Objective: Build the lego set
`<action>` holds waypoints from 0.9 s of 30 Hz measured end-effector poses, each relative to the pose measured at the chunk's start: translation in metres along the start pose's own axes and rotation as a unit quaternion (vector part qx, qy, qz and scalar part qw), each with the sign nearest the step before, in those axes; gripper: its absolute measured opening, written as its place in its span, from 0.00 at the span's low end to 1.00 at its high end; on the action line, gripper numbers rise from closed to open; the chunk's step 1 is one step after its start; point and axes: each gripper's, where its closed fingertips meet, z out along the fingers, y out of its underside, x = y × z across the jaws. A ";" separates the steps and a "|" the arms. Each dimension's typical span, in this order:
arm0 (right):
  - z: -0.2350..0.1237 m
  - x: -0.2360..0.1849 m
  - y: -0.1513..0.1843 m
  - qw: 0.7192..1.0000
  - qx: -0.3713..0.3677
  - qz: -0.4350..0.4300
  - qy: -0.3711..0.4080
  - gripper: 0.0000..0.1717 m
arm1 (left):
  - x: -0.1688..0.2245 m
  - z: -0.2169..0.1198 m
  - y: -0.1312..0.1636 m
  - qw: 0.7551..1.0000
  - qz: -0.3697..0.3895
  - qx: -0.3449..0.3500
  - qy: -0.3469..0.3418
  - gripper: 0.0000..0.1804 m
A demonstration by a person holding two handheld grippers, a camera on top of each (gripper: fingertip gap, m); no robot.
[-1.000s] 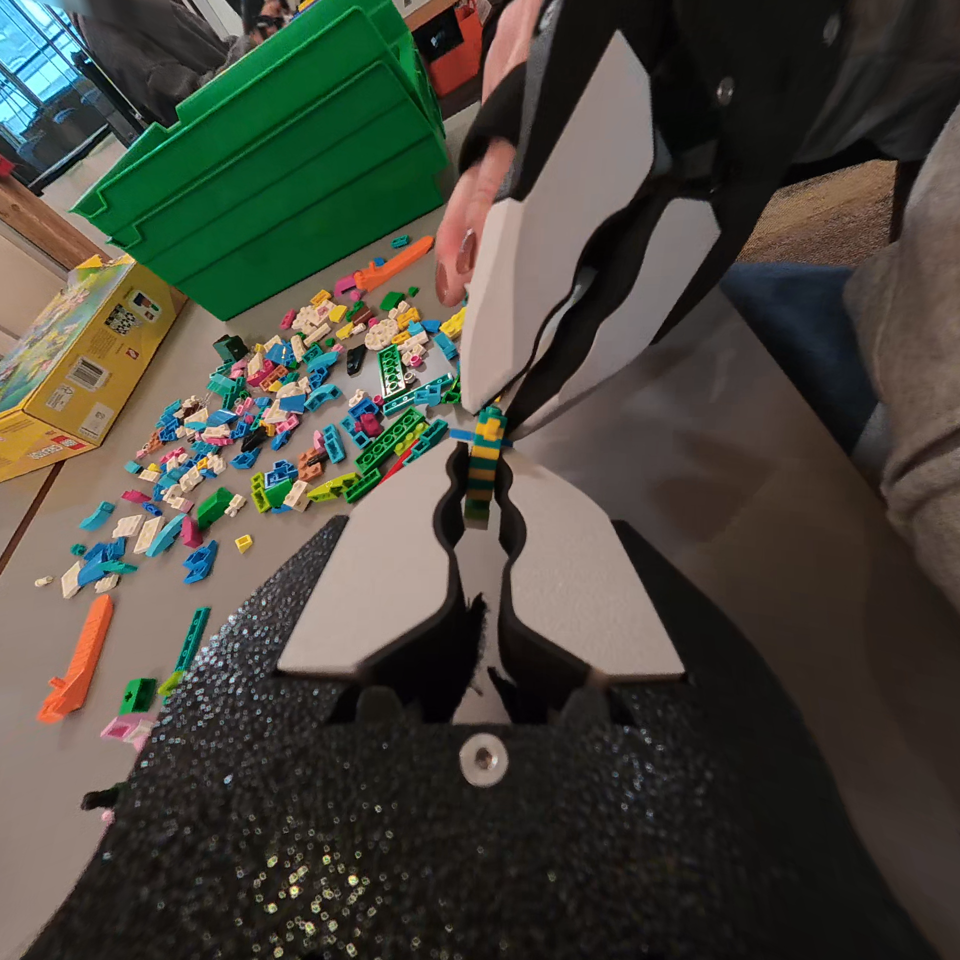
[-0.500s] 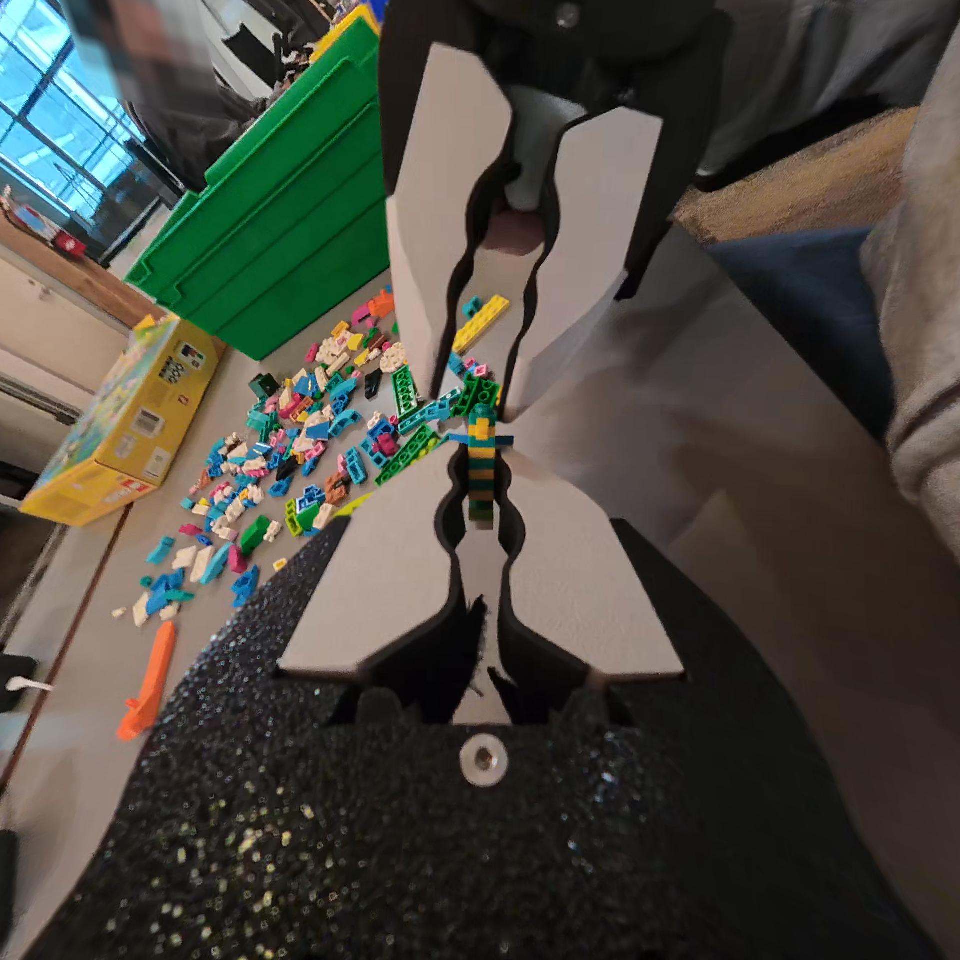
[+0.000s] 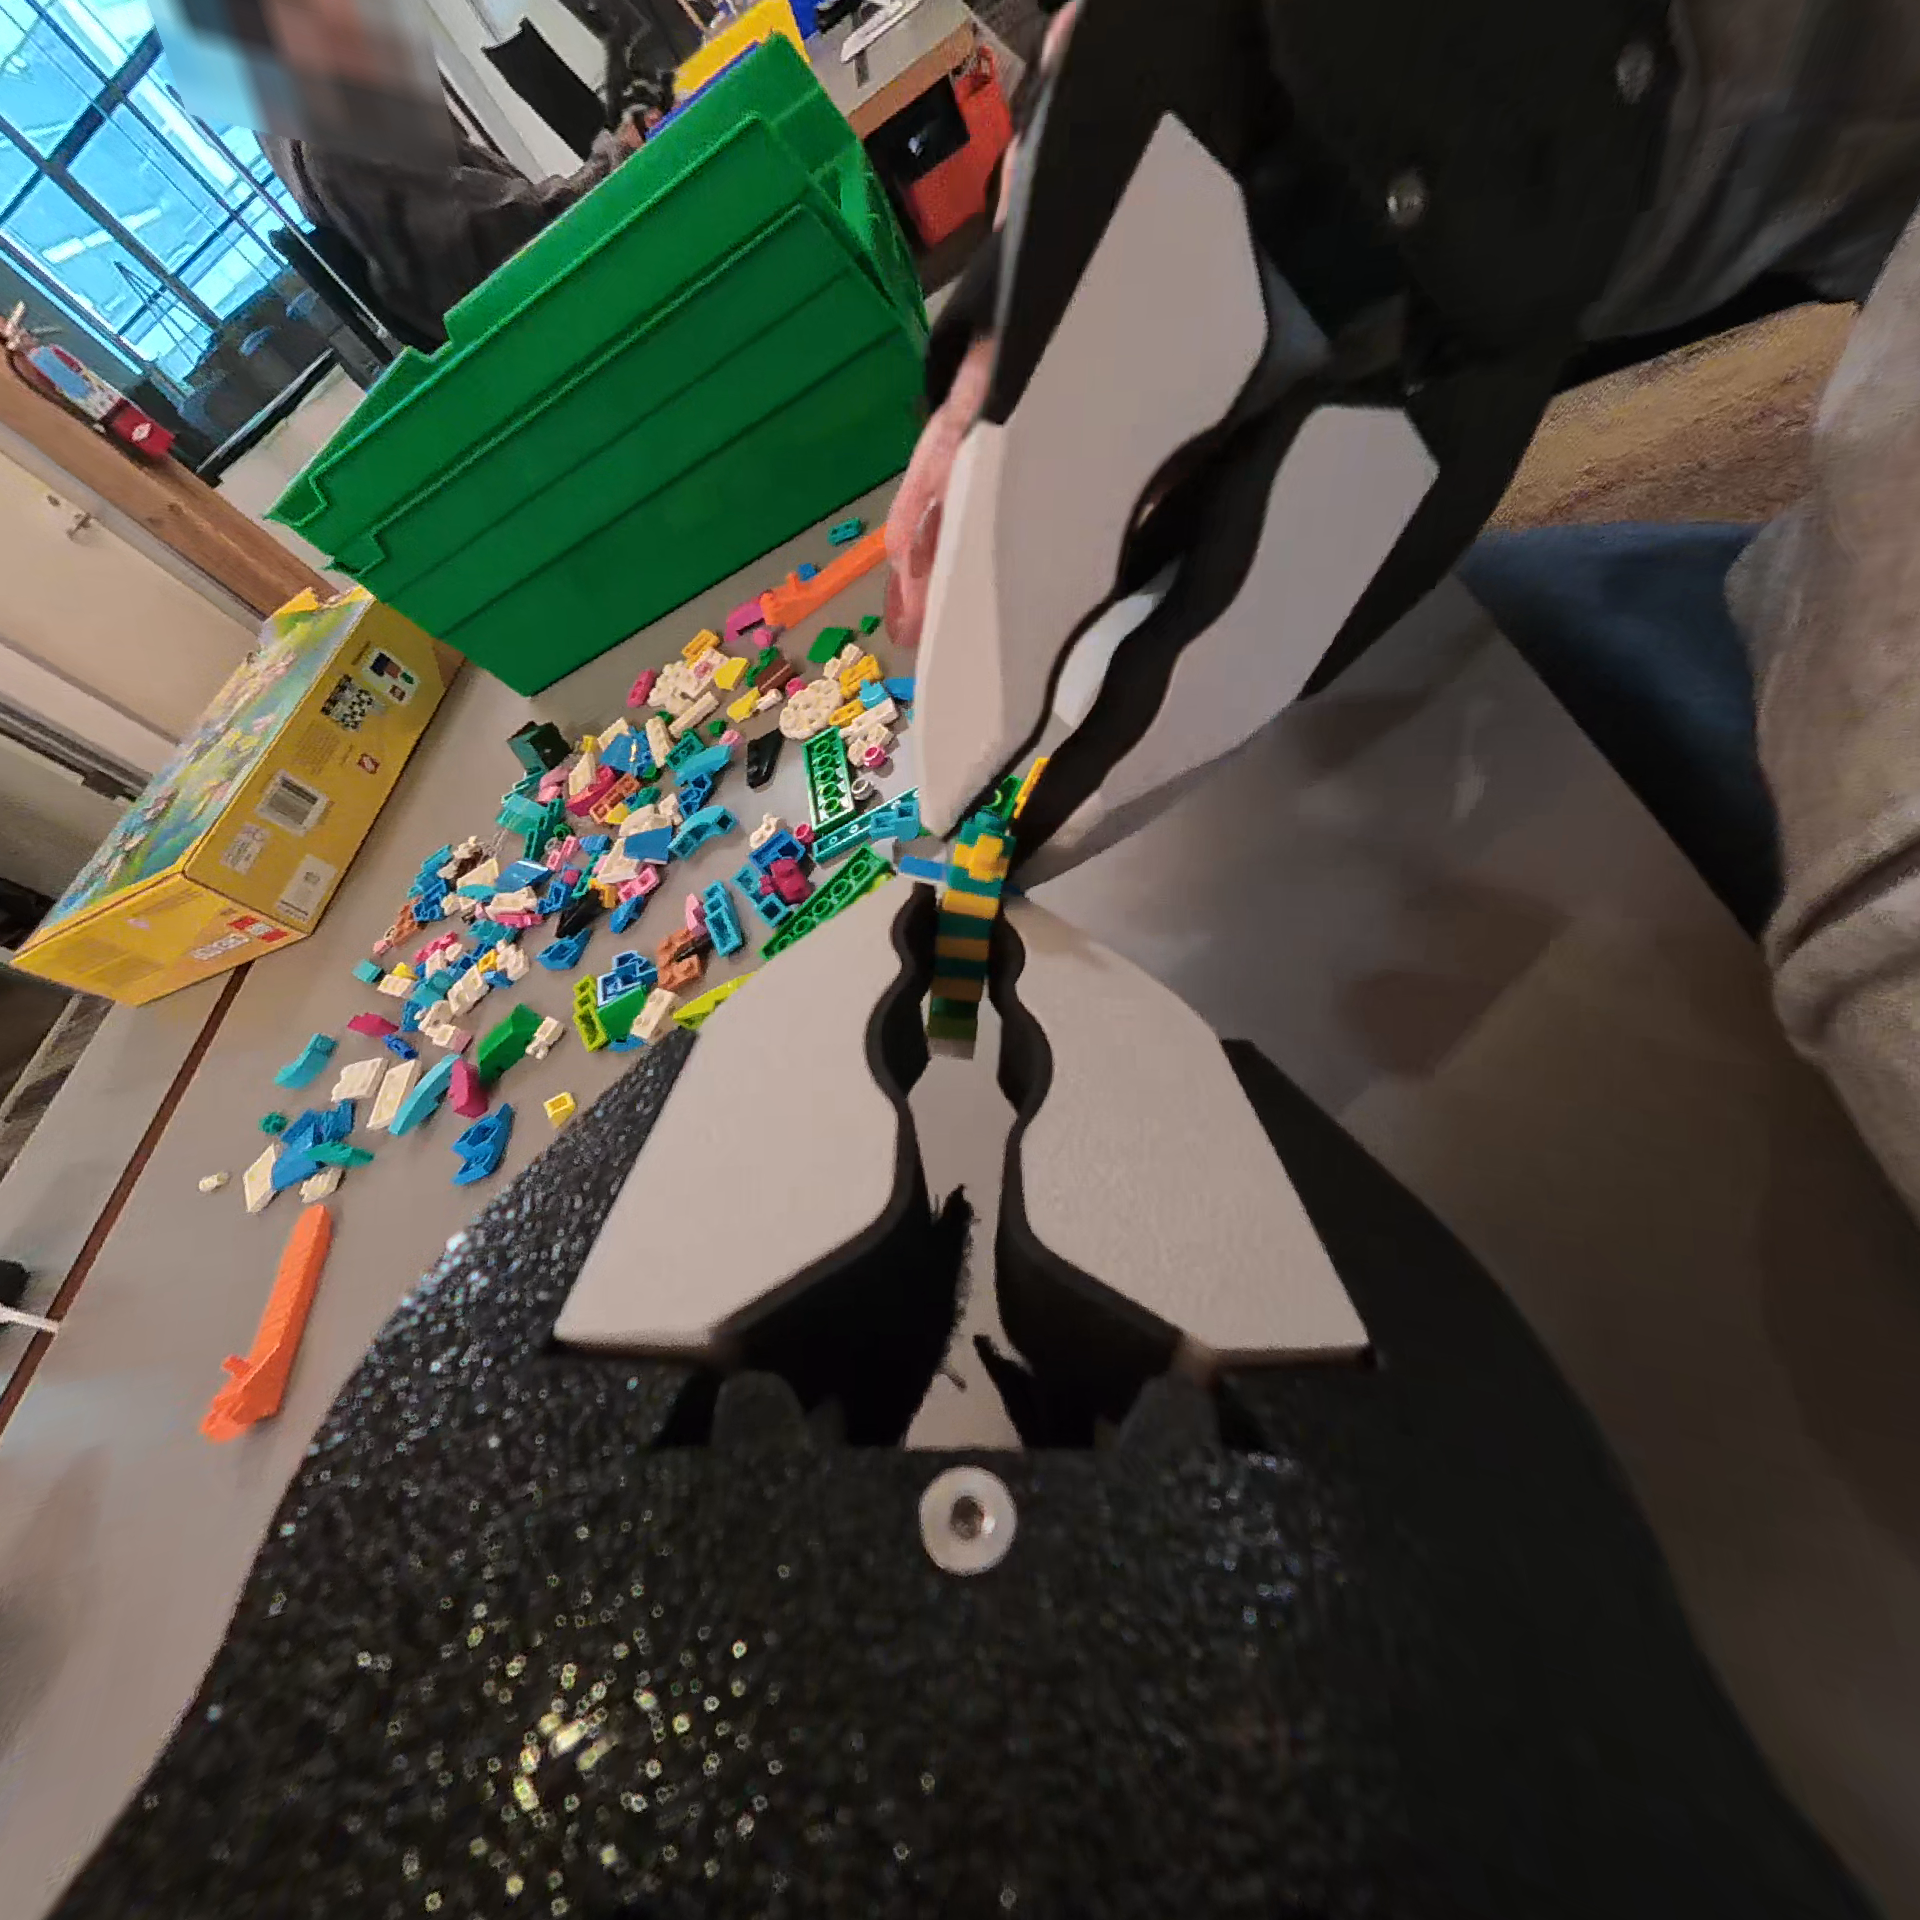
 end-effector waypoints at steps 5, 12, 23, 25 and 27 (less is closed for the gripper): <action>0.001 0.001 0.000 0.998 -0.010 -0.049 0.024 0.04 | -0.001 0.000 0.001 1.000 -0.007 -0.001 -0.002 0.05; -0.001 0.009 0.001 0.995 -0.015 -0.084 0.059 0.03 | 0.004 0.001 -0.001 0.998 -0.054 0.011 0.027 0.05; -0.002 0.002 0.006 0.999 -0.008 -0.043 0.016 0.04 | -0.002 0.002 0.003 1.000 -0.005 0.001 -0.011 0.04; -0.002 0.001 0.008 1.000 -0.002 -0.015 0.005 0.04 | -0.004 0.002 0.005 1.000 -0.003 -0.002 -0.015 0.04; -0.002 0.001 0.008 1.000 0.007 0.005 0.001 0.04 | -0.005 0.003 0.007 1.000 0.007 -0.008 -0.019 0.05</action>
